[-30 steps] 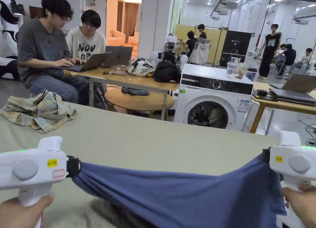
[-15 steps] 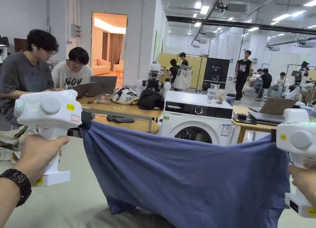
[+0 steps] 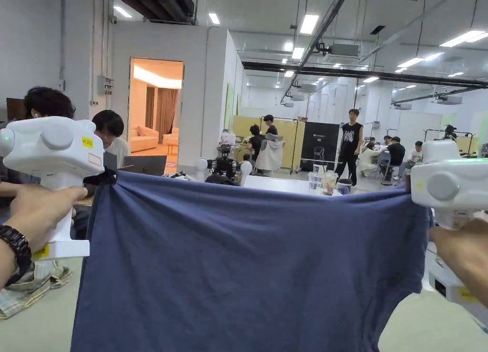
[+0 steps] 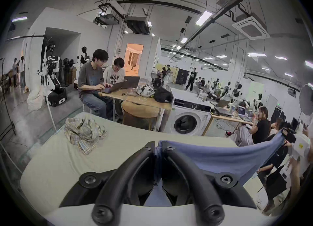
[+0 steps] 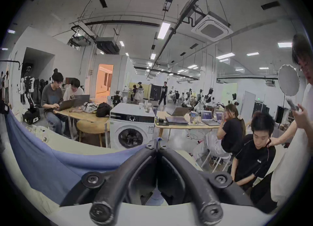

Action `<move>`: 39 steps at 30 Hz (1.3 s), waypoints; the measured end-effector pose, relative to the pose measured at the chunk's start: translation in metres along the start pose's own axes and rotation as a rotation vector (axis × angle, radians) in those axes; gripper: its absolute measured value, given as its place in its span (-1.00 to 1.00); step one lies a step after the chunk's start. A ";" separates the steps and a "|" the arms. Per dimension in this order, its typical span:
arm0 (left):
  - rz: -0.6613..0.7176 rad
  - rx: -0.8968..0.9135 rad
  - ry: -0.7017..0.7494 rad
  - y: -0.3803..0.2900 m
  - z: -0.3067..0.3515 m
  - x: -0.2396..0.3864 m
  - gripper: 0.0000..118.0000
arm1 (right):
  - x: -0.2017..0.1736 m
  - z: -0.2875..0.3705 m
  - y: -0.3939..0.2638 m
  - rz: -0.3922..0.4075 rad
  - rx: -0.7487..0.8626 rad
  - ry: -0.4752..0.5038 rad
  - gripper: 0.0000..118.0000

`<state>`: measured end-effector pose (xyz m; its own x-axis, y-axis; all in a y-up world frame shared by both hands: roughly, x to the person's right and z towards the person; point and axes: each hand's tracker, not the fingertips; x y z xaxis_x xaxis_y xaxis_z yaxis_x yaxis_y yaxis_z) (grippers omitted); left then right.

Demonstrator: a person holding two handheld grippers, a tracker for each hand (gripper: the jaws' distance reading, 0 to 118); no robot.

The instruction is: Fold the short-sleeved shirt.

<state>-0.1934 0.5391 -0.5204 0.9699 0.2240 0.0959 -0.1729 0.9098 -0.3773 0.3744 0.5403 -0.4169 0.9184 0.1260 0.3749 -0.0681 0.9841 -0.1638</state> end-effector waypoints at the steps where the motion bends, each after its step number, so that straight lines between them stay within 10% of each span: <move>1: -0.012 0.007 0.000 0.006 0.001 0.002 -0.98 | -0.001 -0.001 0.009 0.009 0.008 -0.002 -1.00; 11: -0.068 0.042 0.020 0.027 0.016 0.007 -0.98 | -0.006 0.003 0.050 0.044 0.086 -0.033 -1.00; 39: -0.023 -0.074 -0.038 -0.227 0.143 -0.067 -0.98 | 0.009 0.182 -0.171 0.045 -0.143 0.084 -1.00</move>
<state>-0.2441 0.3677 -0.3095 0.9659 0.2181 0.1393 -0.1365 0.8868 -0.4416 0.3238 0.3956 -0.2197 0.9456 0.1528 0.2873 -0.0595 0.9492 -0.3091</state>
